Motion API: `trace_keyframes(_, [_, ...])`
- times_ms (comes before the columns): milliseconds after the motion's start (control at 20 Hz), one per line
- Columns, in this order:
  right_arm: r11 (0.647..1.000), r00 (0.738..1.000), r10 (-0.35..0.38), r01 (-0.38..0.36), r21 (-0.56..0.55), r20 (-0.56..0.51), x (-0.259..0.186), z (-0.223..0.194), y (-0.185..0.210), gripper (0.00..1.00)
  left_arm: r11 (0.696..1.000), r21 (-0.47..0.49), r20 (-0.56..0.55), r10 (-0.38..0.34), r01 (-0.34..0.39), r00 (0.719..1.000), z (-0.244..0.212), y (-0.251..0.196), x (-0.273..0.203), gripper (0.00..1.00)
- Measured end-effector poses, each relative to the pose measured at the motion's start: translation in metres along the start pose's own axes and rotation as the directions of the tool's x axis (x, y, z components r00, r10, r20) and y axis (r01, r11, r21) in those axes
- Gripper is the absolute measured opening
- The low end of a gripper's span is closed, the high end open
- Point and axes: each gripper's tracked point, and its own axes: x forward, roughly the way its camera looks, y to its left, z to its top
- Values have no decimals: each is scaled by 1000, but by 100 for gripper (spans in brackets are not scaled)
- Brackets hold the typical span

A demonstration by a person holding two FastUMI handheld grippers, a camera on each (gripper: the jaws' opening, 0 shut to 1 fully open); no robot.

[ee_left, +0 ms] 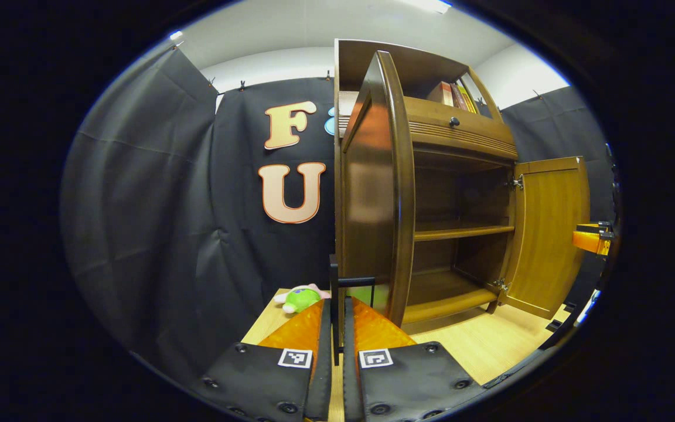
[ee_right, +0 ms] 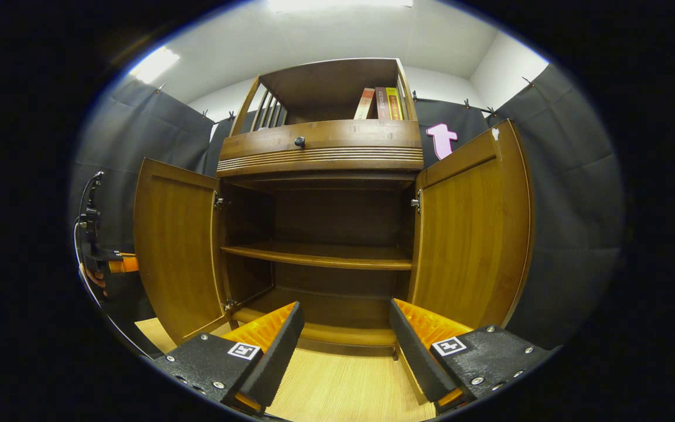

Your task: Open the right door of the double-door shoe cabinet with the right hand, and open the left door with the left hand.

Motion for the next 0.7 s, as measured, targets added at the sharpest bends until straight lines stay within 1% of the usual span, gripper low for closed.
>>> trace_keyframes(50, [1000,1000,-1,1,0,-2,1,0,0,100,1000,0,0,7,-7,1000,1,4,0,18])
trace_keyframes(100, [1000,1000,-2,2,0,-4,1,-1,0,100,1000,2,-1,17,-17,1000,2,8,-2,14])
trace_keyframes(350, [1000,1000,-24,24,-12,3,1,1,-5,100,995,10,17,101,-101,995,13,35,-18,12])
trace_keyframes(400, [1000,1000,-28,28,-11,3,4,2,-7,100,994,7,27,112,-112,993,19,39,-21,9])
trace_keyframes(450, [999,1000,-31,31,-8,2,8,4,-10,100,994,-6,32,110,-110,993,26,37,-27,3])
trace_keyframes(550, [999,999,-41,41,-8,5,12,7,-15,100,994,-19,45,106,-105,993,34,35,-35,4])
trace_keyframes(700, [998,998,-56,56,-10,7,10,8,-21,100,992,6,52,128,-128,990,49,28,-48,3])
